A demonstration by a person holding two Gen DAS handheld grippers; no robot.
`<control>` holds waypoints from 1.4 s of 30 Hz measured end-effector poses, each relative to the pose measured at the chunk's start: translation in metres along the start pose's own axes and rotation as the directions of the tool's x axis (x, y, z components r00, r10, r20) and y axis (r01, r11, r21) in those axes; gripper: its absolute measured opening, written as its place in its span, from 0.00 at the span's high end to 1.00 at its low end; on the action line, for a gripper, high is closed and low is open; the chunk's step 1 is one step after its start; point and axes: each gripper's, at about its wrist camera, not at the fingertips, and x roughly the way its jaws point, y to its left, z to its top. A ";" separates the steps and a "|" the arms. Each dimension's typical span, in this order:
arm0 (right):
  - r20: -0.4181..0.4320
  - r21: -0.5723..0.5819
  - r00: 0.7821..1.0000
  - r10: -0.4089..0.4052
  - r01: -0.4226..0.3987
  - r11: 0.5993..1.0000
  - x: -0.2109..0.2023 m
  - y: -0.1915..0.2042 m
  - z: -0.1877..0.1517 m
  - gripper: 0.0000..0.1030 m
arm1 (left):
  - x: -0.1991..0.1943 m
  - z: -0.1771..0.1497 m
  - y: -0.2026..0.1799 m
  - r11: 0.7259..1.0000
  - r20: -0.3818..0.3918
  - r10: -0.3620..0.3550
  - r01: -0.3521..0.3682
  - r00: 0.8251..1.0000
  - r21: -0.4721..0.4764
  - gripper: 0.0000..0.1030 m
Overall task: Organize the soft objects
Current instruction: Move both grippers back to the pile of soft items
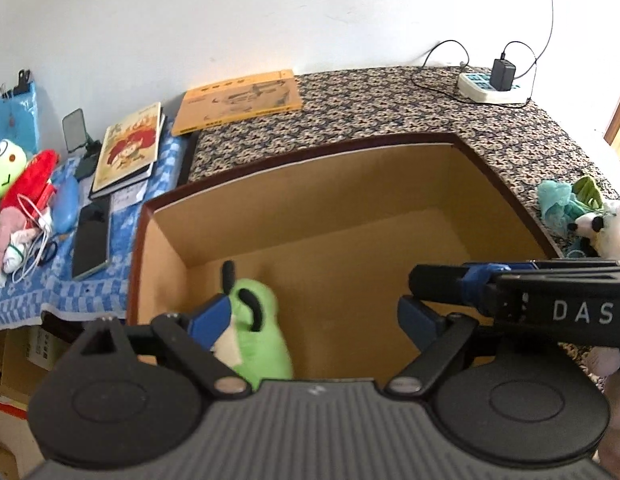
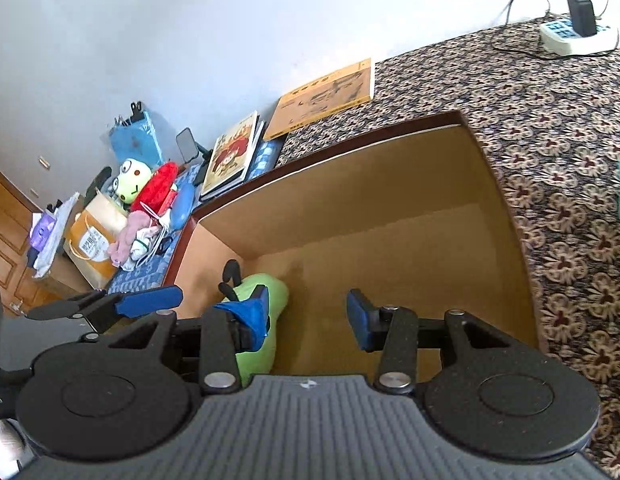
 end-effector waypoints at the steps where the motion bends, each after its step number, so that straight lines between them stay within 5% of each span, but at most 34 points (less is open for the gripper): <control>1: 0.005 0.003 1.000 0.004 -0.004 1.000 -0.004 -0.004 0.000 0.72 | -0.002 0.001 -0.005 1.000 0.005 0.005 -0.005 1.000 0.001 0.13; 21: 0.103 0.003 0.994 0.025 -0.025 1.000 -0.091 -0.087 0.009 0.72 | -0.027 0.020 -0.124 0.999 0.069 -0.013 0.010 0.998 0.042 0.13; 33: 0.131 0.062 0.989 -0.067 0.060 0.996 -0.143 -0.164 0.007 0.73 | -0.024 0.025 -0.196 0.985 0.072 -0.150 0.143 0.986 0.101 0.13; 42: 0.049 0.150 0.992 -0.114 0.106 0.983 -0.162 -0.210 -0.007 0.73 | -0.012 0.008 -0.246 0.940 -0.018 -0.294 0.292 0.956 0.178 0.12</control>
